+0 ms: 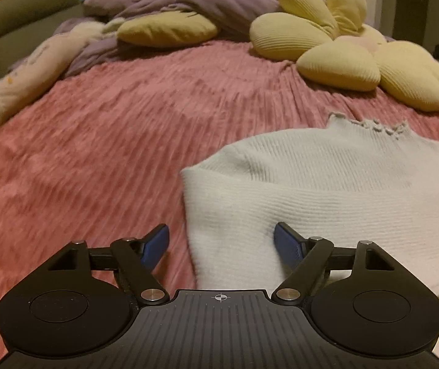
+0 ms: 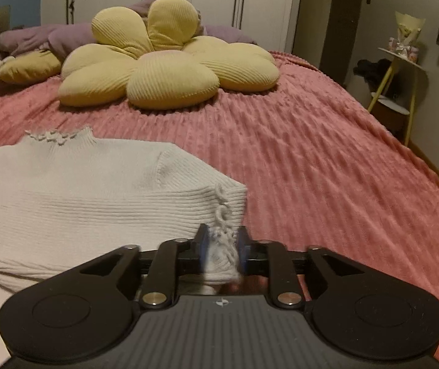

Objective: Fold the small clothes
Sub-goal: 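Grasp the sweater hem with both grippers and lift it toward the collar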

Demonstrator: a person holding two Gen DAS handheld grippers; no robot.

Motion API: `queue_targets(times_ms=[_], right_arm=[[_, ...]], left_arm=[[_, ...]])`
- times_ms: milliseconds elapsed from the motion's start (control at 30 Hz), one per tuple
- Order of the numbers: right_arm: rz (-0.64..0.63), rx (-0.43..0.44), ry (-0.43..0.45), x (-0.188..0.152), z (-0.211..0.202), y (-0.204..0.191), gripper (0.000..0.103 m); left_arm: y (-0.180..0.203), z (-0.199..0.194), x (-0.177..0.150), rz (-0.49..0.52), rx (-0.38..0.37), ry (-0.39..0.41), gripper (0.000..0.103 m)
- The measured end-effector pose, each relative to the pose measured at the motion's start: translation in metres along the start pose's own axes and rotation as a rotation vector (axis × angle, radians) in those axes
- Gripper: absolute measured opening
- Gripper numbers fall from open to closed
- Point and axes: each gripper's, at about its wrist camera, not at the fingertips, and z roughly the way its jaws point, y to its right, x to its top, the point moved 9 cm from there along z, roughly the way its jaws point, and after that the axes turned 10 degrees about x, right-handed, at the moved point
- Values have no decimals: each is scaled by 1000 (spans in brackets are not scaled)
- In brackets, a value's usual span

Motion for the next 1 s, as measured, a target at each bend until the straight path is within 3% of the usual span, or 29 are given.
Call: queue_targets(times_ms=[100,233,467,600,733,800,933,1000], right_arm=[[55,27,0,-2,-17,4,40],[121,125,0,-25,-52,-1,43],[192,227,-67,-102,-136,-14,49],[226,273,-121,-151,-190,-20,54],[243,316,-184,-200,-234,-29,54],[258,337,-233,-223,-249,-31,54],[312,370,-252,-242,-264,-28,53],[337,392,-240,-243,-268,-28,49]], left_arm=[[-6,-17,-14,-3,-54,-21,81],[-16,-52,-51,18,-102,-43,85],[-46,-118,-143,43,-139,-119,87],[-65,-155,-178,-20,-167,-144,87],[-71,-178,-209,-44,-218,-218,87],[-70,-186,-226,-9,-225,-232,84],[-69,-196,-240,12,-232,-232,78],[-69,-200,-241,6,-242,-234,67]])
